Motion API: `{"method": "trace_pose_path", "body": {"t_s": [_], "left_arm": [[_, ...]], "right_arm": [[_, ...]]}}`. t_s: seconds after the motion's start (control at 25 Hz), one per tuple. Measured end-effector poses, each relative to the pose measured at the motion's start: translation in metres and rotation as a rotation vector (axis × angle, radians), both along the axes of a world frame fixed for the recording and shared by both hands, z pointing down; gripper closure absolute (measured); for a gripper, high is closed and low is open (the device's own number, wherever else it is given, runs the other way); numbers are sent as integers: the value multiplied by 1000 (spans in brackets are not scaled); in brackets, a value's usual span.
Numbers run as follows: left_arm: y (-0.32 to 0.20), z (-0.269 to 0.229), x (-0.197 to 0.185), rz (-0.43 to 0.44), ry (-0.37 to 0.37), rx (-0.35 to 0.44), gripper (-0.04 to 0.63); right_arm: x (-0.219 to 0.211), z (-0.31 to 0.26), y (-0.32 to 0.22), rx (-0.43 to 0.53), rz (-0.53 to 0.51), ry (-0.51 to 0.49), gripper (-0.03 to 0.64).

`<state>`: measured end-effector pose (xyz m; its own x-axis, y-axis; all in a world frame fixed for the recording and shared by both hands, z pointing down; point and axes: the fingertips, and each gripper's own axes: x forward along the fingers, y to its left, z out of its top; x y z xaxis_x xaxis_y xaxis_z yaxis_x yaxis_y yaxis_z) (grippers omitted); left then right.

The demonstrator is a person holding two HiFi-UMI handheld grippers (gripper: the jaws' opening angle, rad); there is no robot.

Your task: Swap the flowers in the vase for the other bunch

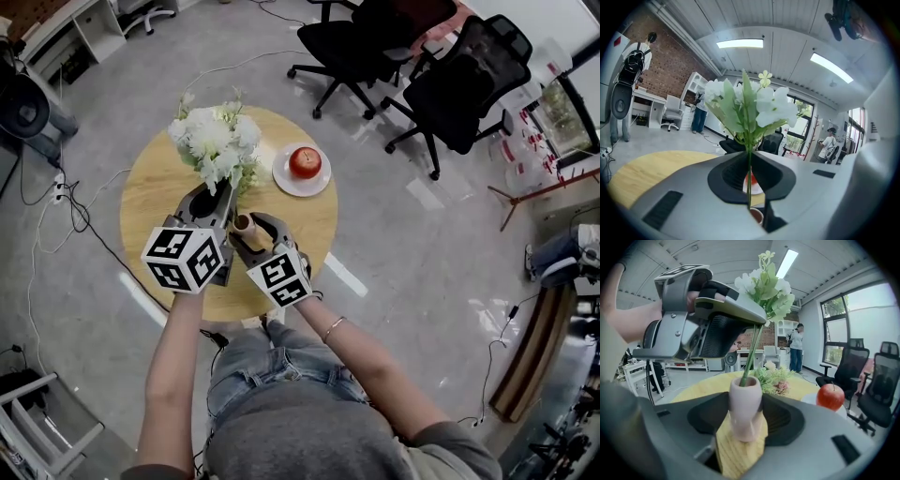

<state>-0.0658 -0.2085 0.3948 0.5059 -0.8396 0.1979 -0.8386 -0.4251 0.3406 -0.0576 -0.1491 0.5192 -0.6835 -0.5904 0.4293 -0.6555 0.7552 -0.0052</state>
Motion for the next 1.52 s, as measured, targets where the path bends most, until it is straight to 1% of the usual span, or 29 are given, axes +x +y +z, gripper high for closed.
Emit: {"method": "trace_pose_path", "body": {"t_s": [0.4,0.64,0.92,1.04,1.28,1.4,1.52], "left_arm": [[18,24,2,30,-68,-73,560],[25,32,1,38,-89,-120,554],[30,43,1,46,-133,-163,549],[31,42,0,38,-134,-167,537],[37,44,-2,41,-137,-172,481],[43,43,-4,38,-142,-172,474],[50,47,-7,31,-132,-180,472]], "right_arm": [[-2,2,4,-5,13,7,383],[-3,0,3,-10,22,8,383],[-2,1,2,-15,29,15,383],[-1,-1,2,-17,30,17,383],[-2,0,2,-20,33,18,383],[-1,0,3,-19,29,19,383],[-1,0,3,-19,26,16,383]]}}
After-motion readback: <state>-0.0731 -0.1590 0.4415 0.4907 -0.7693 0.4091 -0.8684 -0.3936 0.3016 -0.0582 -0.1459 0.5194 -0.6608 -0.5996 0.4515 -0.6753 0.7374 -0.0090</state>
